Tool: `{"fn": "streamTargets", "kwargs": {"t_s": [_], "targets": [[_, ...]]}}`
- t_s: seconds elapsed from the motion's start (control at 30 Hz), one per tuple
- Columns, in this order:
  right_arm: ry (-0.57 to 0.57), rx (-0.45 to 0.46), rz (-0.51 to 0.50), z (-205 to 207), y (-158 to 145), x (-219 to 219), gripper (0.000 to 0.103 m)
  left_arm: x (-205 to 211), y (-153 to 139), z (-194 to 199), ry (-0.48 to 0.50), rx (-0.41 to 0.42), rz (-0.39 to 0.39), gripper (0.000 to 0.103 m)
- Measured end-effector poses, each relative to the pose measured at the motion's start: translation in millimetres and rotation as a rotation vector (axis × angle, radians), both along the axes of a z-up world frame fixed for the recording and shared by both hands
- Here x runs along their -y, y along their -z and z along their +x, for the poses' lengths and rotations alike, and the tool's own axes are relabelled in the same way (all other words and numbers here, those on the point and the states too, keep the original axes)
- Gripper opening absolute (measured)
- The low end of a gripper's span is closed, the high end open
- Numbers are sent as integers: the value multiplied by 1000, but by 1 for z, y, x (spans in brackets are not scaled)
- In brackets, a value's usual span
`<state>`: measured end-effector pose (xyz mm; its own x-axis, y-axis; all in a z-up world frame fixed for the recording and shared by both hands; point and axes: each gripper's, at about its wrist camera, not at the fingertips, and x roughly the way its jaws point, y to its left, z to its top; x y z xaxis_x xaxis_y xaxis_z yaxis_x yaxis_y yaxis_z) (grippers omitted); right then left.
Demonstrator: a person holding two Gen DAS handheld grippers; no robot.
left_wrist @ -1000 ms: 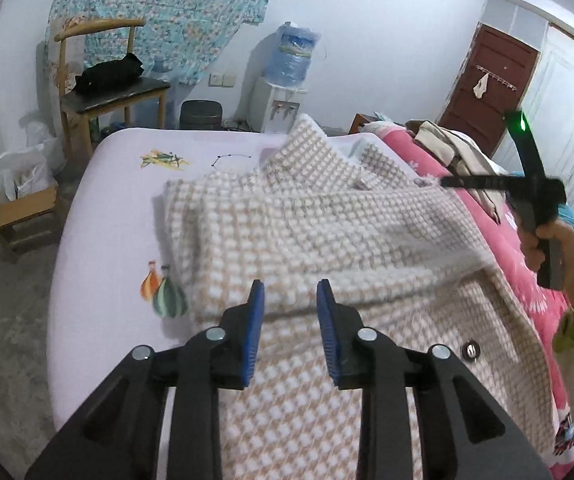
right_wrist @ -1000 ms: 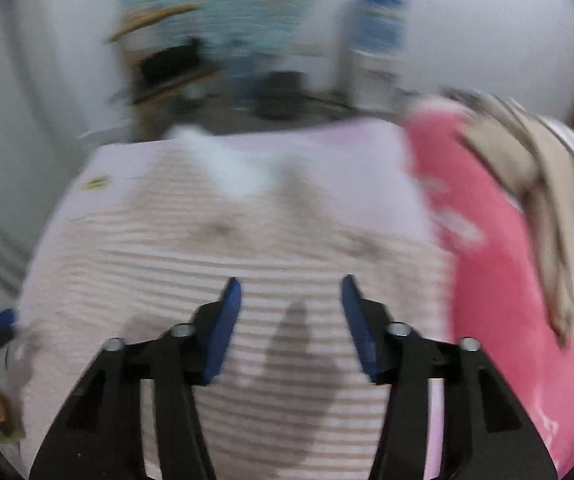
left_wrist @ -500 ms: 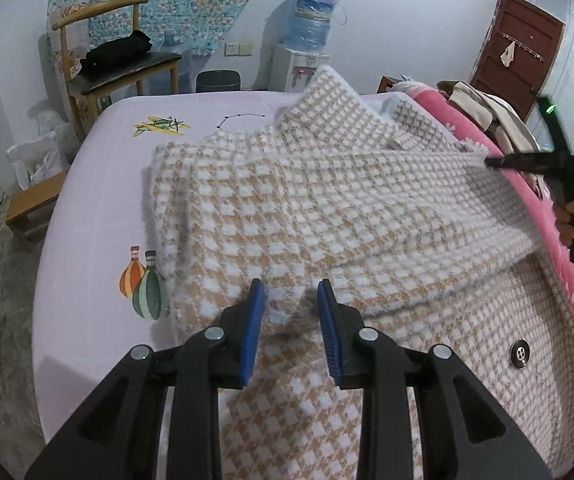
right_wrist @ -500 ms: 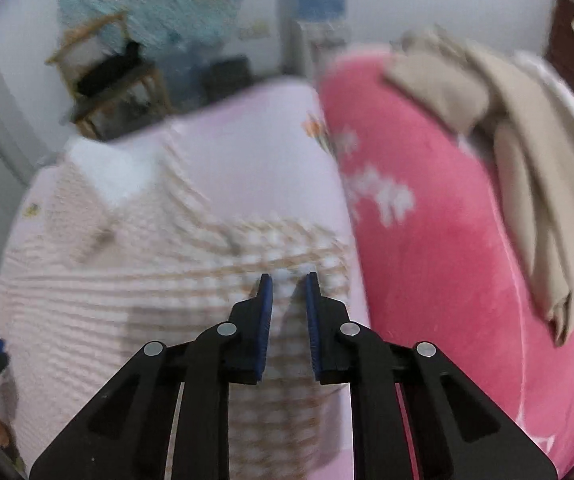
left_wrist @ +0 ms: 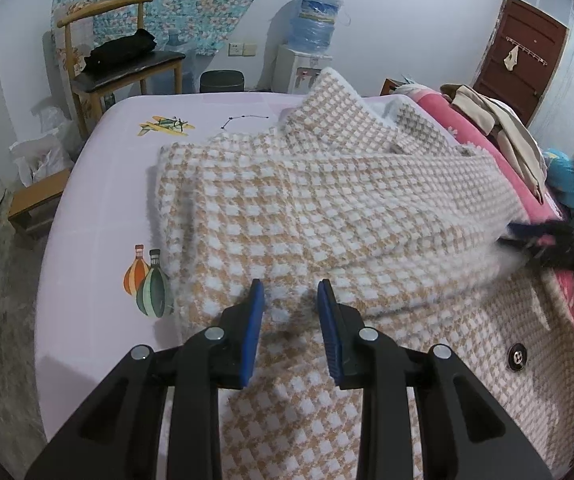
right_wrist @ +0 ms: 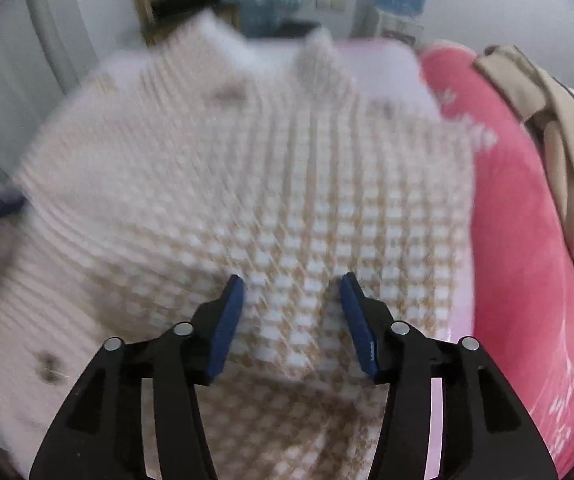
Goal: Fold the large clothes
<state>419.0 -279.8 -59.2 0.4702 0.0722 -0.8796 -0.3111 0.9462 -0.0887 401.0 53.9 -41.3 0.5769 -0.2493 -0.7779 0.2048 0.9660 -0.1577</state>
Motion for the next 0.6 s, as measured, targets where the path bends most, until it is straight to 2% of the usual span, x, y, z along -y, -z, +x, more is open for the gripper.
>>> {"fn": "streamTargets", "kwargs": {"t_s": [0.1,0.2,0.23,0.33,0.37,0.43,0.57,0.6], "targets": [[49,9,-33,-8,-19,-7,50,1,-13,-5,-13,12,38,27],[36,69,35,-41,-53,-23,58,0,-40,-29,-6,56,45,30],[32,94,63,-60,-65,-26,66,0,-47,-38,2,69,48,35],[-9,115,117,-112,-80,-34,72,4,-66,-77,17,99,81,48],[-20,114,130,-125,-81,-37,78,5,-68,-87,23,97,83,50],[-42,101,165,-160,-76,-43,81,10,-68,-119,44,76,83,60],[-25,16,221,-209,-63,-47,81,21,-54,-167,72,19,83,71],[-13,11,214,-210,-56,-47,81,25,-49,-181,77,2,91,73]]}}
